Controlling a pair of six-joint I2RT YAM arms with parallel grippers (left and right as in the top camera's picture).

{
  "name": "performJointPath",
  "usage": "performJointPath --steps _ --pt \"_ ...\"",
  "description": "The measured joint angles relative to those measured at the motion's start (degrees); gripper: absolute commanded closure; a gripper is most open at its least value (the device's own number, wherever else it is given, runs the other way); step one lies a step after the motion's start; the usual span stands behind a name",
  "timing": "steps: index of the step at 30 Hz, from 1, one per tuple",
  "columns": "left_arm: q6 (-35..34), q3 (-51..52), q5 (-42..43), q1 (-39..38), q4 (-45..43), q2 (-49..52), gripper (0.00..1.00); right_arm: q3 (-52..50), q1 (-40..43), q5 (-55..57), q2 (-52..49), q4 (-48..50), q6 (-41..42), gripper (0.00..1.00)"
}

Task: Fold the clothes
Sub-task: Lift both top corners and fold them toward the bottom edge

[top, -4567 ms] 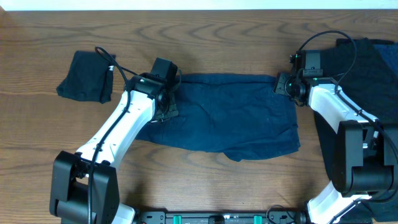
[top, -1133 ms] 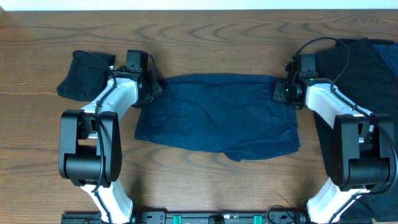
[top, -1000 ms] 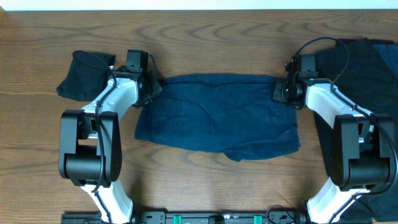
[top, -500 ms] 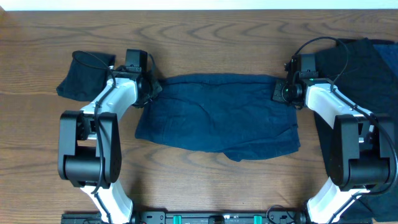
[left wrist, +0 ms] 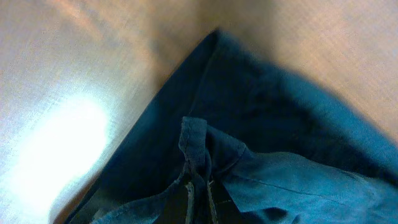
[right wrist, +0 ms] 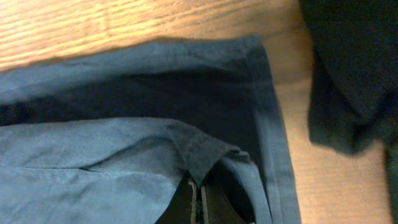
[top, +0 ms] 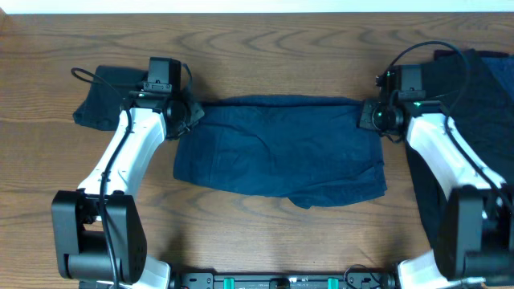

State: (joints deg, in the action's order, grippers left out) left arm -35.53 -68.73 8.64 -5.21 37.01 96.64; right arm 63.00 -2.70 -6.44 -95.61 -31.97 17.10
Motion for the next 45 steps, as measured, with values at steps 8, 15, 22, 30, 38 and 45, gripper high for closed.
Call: performJointPath --steps 8,15,22,30,38,45 --pt "3.3 -0.2 0.0 0.0 13.6 0.0 0.94 0.0 0.0 -0.9 4.5 -15.2 0.7 0.99" --pt "4.5 -0.2 0.2 -0.3 21.7 0.0 0.94 -0.1 0.0 -1.9 4.5 -25.6 0.9 0.99" --pt "4.5 -0.2 0.2 -2.9 26.9 0.0 0.94 -0.1 0.0 -2.1 4.5 -31.5 1.0 0.99" --pt "3.7 -0.2 0.0 -9.2 31.6 0.0 0.94 -1.2 0.0 -2.2 4.5 -34.9 1.0 0.99" --pt "2.0 3.9 0.0 -13.9 27.4 0.0 0.94 -11.7 0.0 -4.5 4.6 -26.0 1.0 0.99" --pt "0.3 10.6 0.0 -14.0 19.1 0.0 0.94 -16.5 0.0 -4.5 4.0 -18.9 2.0 0.99"
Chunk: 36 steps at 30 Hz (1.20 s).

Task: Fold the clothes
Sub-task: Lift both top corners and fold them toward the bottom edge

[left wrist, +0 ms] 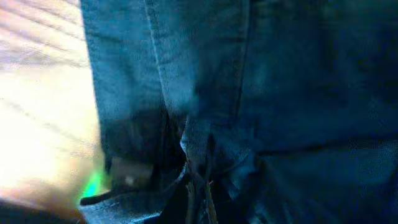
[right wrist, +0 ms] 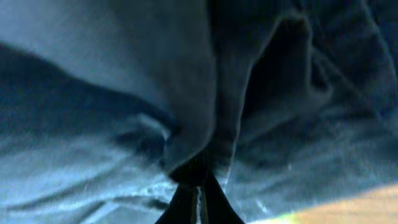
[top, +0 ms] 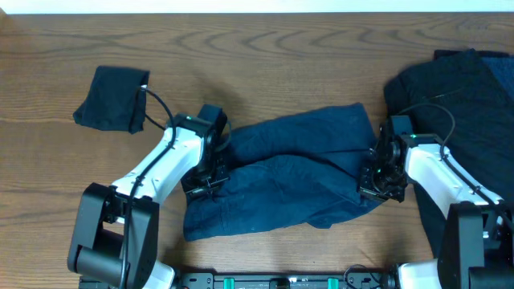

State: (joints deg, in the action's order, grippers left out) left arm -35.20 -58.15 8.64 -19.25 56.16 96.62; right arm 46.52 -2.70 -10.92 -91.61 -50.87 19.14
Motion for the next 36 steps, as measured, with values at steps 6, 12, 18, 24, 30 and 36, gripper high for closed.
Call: performJointPath --steps 6,12,18,24,30,36 --pt "-1.1 6.3 0.1 0.0 -9.6 -0.1 0.94 -1.3 0.0 -0.4 -1.6 4.4 1.5 0.99" --pt "-1.3 7.9 -1.2 0.0 -14.2 -1.3 0.94 -0.4 0.1 -3.0 -3.2 12.3 2.8 0.99" --pt "-1.5 7.9 -7.6 0.0 -24.4 -1.4 0.94 0.5 0.2 -5.4 -5.2 21.9 4.0 0.99" --pt "-0.3 8.2 -18.3 0.0 -34.4 -1.1 0.94 0.5 0.2 -6.1 -6.0 27.3 4.8 0.99" --pt "5.5 8.4 -24.3 0.0 -44.4 -1.1 0.94 0.0 0.2 -5.7 -6.9 34.0 5.0 0.99" --pt "11.2 8.4 -25.9 0.0 -50.5 1.1 0.94 -0.6 0.2 -4.1 -8.1 41.7 5.3 0.99"
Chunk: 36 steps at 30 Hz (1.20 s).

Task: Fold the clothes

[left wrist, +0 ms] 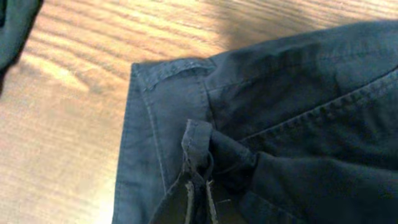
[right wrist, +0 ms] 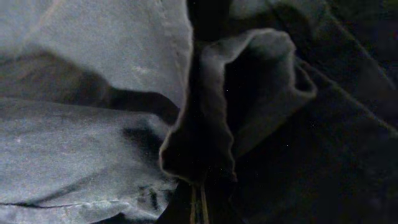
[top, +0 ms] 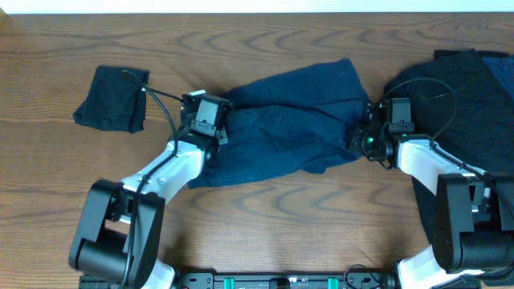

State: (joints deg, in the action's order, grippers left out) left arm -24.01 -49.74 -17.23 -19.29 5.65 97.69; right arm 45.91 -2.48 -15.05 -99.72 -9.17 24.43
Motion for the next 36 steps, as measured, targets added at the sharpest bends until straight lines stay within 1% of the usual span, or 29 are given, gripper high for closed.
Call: performJointPath --steps 6,13,18,21,25,28,32,36 --pt "2.3 0.0 -0.9 1.5 -6.2 7.1 0.94 -0.3 0.0 0.7 -0.3 2.1 0.1 0.99" --pt "5.0 -1.5 -0.4 6.5 -16.4 11.6 0.94 -0.4 0.0 0.7 -0.7 4.5 0.2 0.99" --pt "6.4 -1.6 3.1 10.9 -20.4 12.5 0.94 -0.7 -0.8 0.4 -1.2 7.4 -0.1 0.99" --pt "7.4 -1.6 5.8 12.4 -20.9 12.4 0.94 -0.7 -1.3 0.4 -1.2 8.3 -1.4 0.99" --pt "7.9 -1.6 9.4 13.4 -19.0 10.4 0.94 0.4 -1.3 0.7 -1.1 5.6 -3.0 0.99" --pt "8.0 -1.5 12.3 13.9 -15.6 5.6 0.94 2.0 -1.3 1.0 -0.3 1.2 -4.7 0.99" --pt "7.7 -1.4 16.1 14.1 -8.0 -5.7 0.94 4.6 -1.2 1.5 4.5 -6.9 -6.1 0.99" --pt "5.4 -1.5 19.4 14.0 2.5 -16.5 0.93 6.9 -1.2 1.7 11.8 -15.5 -6.7 0.99"
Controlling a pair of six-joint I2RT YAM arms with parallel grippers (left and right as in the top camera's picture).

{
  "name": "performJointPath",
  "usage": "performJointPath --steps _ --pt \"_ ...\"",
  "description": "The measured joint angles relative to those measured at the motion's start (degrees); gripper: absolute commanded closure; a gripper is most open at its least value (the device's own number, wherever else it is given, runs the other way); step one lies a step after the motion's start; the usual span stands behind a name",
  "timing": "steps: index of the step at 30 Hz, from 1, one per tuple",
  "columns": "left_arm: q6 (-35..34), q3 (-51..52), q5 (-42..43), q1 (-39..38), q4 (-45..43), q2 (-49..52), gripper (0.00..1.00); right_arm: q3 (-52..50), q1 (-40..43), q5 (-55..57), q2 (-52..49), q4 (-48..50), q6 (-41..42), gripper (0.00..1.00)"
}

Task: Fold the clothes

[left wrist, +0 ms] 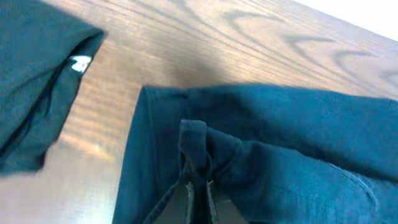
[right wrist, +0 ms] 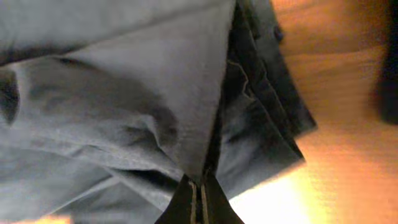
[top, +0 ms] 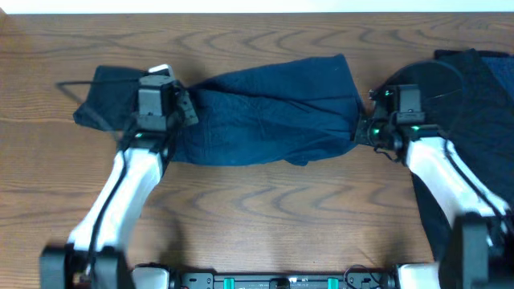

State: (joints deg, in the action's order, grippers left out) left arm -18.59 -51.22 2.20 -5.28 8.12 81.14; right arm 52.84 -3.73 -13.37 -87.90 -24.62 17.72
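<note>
A dark blue garment [top: 269,108], denim-like with stitched seams, lies stretched across the middle of the wooden table as a long band. My left gripper [top: 183,112] is shut on its left end, where a pinched fold [left wrist: 196,146] stands up between the fingers. My right gripper [top: 361,132] is shut on the right end, cloth [right wrist: 155,106] bunched at its tips. Both ends are held near the table surface.
A folded dark cloth [top: 108,96] lies at the far left, close beside the left gripper, also seen as the dark cloth [left wrist: 37,93] with a white tag. A pile of dark clothes [top: 474,96] fills the right edge. Bare wood [top: 273,225] runs along the front.
Both grippers moved outward, the left one further left beside the folded cloth. The garment went from a slanted, bunched shape to a longer, straighter band.
First the garment lay spread wide, both grippers shut on its far corners. Then the corners were carried toward the front, folding the garment over itself. After that it lay bunched and slanted further back. Now it is pulled taut as a narrow folded band.
</note>
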Motion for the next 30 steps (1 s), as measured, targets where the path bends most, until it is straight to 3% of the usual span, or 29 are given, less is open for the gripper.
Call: performJointPath --steps 8,16,30 --pt "-5.5 0.1 2.7 0.0 23.9 -13.7 0.94 1.0 0.0 -0.3 12.5 -20.4 -0.4 0.99" --pt "-7.6 0.2 3.6 0.0 43.5 -18.1 0.94 0.9 0.0 0.1 14.0 -35.0 -0.3 0.99" --pt "-8.7 0.2 3.7 0.0 56.8 -10.6 0.94 -2.4 0.0 3.3 13.6 -43.7 4.5 0.99"
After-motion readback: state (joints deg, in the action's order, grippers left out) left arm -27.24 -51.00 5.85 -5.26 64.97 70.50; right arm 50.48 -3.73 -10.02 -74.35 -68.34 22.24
